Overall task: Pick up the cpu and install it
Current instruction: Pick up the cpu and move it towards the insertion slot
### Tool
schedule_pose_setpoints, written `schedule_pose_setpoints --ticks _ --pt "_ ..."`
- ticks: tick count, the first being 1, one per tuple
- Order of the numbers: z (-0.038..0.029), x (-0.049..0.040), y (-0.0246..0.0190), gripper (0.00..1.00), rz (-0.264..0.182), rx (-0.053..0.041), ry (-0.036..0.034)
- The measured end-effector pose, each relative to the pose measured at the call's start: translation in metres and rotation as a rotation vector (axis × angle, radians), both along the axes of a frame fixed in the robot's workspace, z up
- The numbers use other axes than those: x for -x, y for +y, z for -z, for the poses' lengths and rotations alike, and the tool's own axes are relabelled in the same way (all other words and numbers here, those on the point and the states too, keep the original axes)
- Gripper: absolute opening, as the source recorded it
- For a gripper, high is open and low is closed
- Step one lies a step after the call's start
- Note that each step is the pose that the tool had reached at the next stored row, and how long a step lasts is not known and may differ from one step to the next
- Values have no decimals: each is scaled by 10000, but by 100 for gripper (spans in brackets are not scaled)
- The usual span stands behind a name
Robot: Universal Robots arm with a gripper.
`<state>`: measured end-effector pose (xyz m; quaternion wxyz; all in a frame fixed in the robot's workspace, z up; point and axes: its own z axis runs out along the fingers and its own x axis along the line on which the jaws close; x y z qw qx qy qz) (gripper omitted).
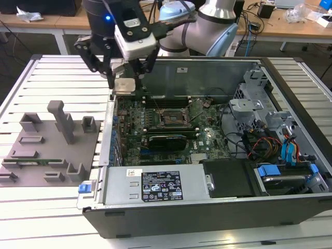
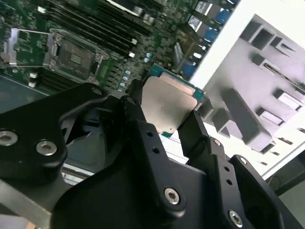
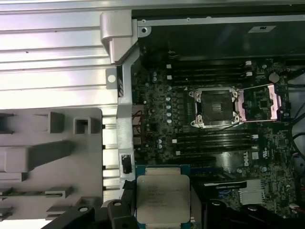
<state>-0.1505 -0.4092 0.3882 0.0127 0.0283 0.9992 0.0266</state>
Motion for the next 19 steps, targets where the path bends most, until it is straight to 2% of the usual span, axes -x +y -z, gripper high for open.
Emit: schedule_pose_setpoints --ticks 13,16,19 --pt "0 -705 -1 54 -2 -1 6" --pt "0 -831 -1 54 -2 -1 7" --pt "0 -865 -1 54 -3 -1 7"
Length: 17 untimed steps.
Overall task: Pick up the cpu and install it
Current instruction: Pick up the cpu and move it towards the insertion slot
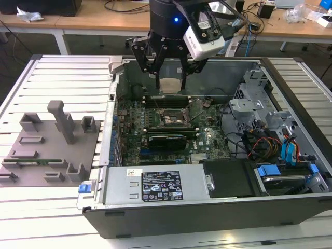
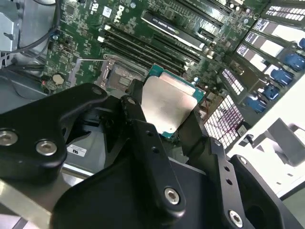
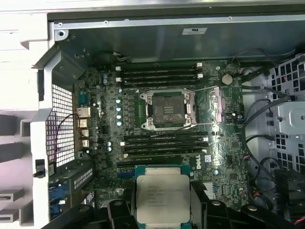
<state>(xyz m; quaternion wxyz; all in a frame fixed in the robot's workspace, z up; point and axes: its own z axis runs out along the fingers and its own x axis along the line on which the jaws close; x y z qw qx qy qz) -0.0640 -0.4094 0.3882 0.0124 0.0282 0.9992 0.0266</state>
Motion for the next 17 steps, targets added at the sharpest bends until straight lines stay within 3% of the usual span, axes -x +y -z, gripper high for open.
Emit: schedule_pose_setpoints --ticks 6,10,13,17 --pt "48 -1 1 54 -7 -3 -8" --pt "129 -6 1 54 -13 -1 -7" --pt "245 -18 9 54 -18 -1 -7" --pt "329 -56 68 54 -35 -1 -8"
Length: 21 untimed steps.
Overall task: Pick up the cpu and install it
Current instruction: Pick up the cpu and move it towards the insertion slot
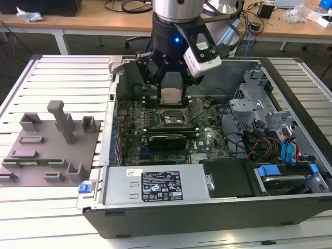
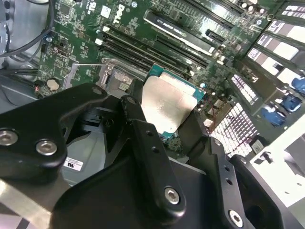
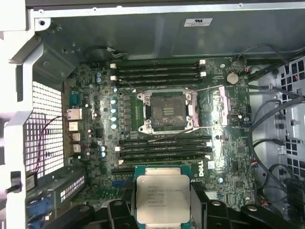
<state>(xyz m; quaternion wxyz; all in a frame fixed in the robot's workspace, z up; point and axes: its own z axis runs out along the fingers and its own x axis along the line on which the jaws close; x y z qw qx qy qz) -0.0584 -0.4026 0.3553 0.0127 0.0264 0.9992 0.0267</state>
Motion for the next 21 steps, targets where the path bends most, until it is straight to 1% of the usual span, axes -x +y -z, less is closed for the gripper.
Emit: schedule_pose_setpoints --ticks 1,2,4,6,7,9,11,17,21 --pt "12 -9 19 54 -10 0 0" --pt "34 -22 55 54 -26 0 0" --pt "55 -35 97 54 -44 -1 0" --pt "98 -62 155 54 -96 0 0" --pt "124 -73 175 54 -118 0 0" --pt "154 -87 200 54 -151 0 0" --pt "218 -96 235 54 -226 -2 -1" --pt "328 -108 281 54 -317 0 1" --pt "366 -109 286 54 -333 -4 0"
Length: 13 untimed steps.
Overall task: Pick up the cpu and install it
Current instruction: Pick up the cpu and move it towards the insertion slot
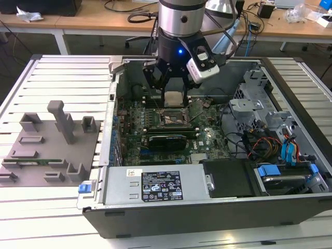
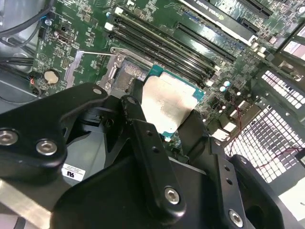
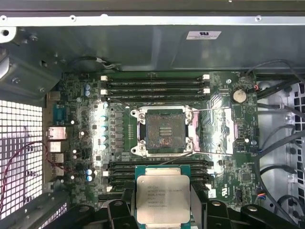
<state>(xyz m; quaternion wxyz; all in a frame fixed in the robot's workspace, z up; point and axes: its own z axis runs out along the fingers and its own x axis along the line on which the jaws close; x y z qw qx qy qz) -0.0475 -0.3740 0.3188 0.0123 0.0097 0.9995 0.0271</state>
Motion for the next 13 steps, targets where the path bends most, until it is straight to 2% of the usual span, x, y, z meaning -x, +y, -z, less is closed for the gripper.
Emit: schedule_pose_setpoints --ticks 7,13 --pt "108 -15 7 54 -12 -1 1" --pt "172 -54 108 54 -26 -2 1"
